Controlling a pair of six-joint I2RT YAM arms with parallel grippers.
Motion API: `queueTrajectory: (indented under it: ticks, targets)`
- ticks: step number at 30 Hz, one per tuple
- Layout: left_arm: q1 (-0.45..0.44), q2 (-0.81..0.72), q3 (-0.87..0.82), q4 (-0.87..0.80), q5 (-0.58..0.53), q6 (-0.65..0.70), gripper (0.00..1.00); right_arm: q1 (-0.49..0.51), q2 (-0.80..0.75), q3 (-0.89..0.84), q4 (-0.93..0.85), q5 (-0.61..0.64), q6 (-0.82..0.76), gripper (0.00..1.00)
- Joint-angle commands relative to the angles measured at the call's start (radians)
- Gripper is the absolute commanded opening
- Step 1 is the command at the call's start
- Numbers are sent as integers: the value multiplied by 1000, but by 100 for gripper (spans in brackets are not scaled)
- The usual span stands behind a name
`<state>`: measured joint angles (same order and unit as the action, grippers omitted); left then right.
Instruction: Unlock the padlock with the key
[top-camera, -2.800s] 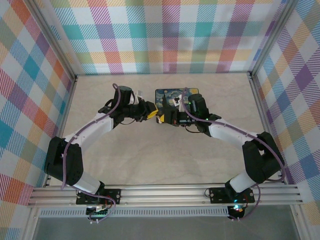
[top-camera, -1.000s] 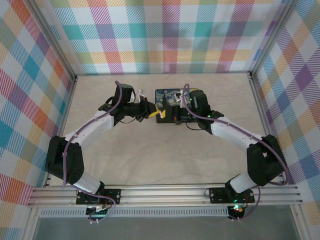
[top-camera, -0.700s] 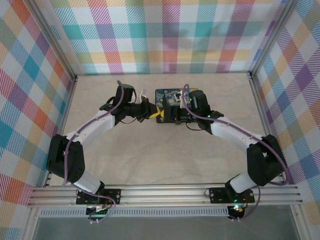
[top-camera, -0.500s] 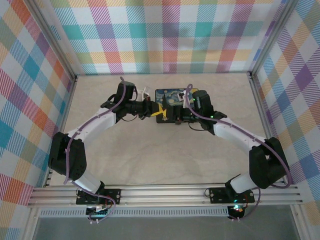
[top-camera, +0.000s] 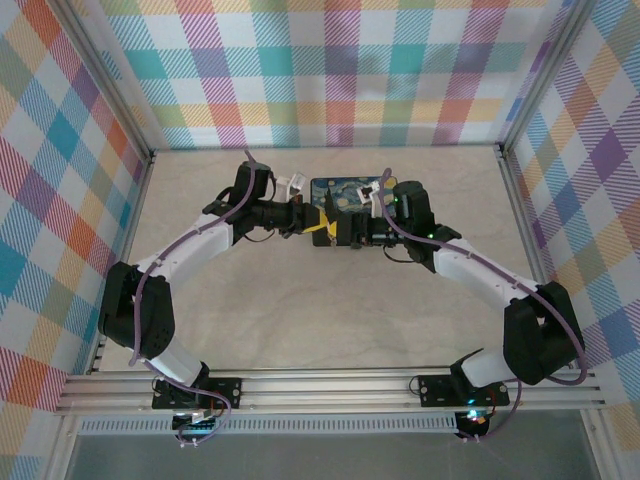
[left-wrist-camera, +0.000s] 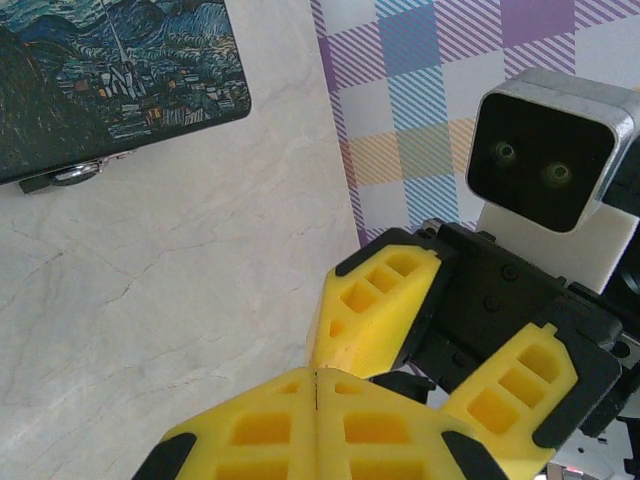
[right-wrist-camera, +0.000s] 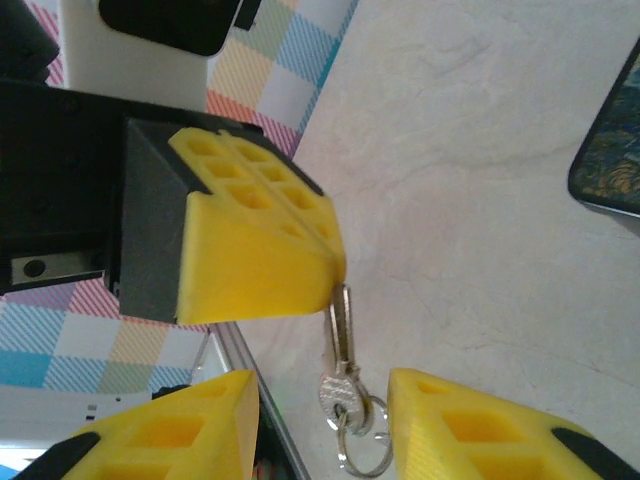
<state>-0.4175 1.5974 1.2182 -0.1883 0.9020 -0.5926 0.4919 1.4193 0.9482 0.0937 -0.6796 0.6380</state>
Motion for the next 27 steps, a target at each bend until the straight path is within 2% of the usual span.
queueTrajectory:
  ticks: [1, 7, 19, 27]
  targets:
    - [-3, -11, 9, 22, 35, 16, 0, -1, 8, -5, 44, -59, -19, 39]
    - [-4, -14, 4, 37, 34, 1, 0, -1, 25, 4, 51, -85, -14, 36]
    - [-4, -14, 7, 46, 46, -2, 0, -1, 27, 9, 9, -61, -42, 39]
    - [-3, -16, 7, 53, 44, -10, 0, -1, 36, 11, 52, -96, -23, 32]
